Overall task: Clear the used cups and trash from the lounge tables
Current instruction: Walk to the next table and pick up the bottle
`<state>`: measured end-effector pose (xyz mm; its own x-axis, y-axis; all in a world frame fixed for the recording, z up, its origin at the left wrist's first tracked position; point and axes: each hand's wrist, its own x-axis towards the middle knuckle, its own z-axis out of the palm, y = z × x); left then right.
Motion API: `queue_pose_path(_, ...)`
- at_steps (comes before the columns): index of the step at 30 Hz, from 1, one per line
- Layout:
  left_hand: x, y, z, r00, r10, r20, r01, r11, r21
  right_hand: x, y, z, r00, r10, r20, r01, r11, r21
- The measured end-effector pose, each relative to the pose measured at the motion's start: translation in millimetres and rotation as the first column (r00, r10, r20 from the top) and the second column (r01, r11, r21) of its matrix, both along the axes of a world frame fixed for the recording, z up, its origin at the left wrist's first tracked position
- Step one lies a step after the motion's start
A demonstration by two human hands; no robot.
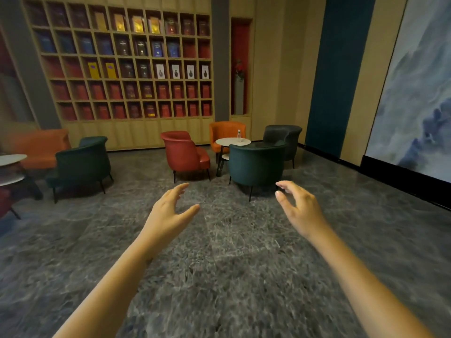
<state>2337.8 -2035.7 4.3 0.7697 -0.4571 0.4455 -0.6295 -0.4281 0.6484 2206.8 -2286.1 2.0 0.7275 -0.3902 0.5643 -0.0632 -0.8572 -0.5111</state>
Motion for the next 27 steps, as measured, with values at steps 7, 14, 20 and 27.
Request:
queue_pose_path(7,227.6,-72.9,16.4,0.994,0.098,-0.038,-0.098,0.995,0.018,256.9,-82.7,13.5,0.997,0.07,-0.015,-0.069,0.996,0.052)
queue_pose_path(14,459.5,-149.1,1.3,0.987,0.155,-0.043,-0.156,0.988,-0.01,499.2,-161.8,5.1,0.995,0.096,-0.034,-0.095,0.995,0.038)
queue_pose_path(20,664.7,-257.6,5.1,0.996,0.069,-0.057,-0.069,0.998,0.0,669.7,-264.8,3.8,0.996,-0.009,-0.09,0.012,0.999,0.042)
queue_pose_path(27,868.9,-411.9,4.7,0.997,-0.069,-0.02,0.069,0.998,-0.004,833.6,-402.9,0.1,0.983,-0.162,-0.085,0.166,0.985,0.037)
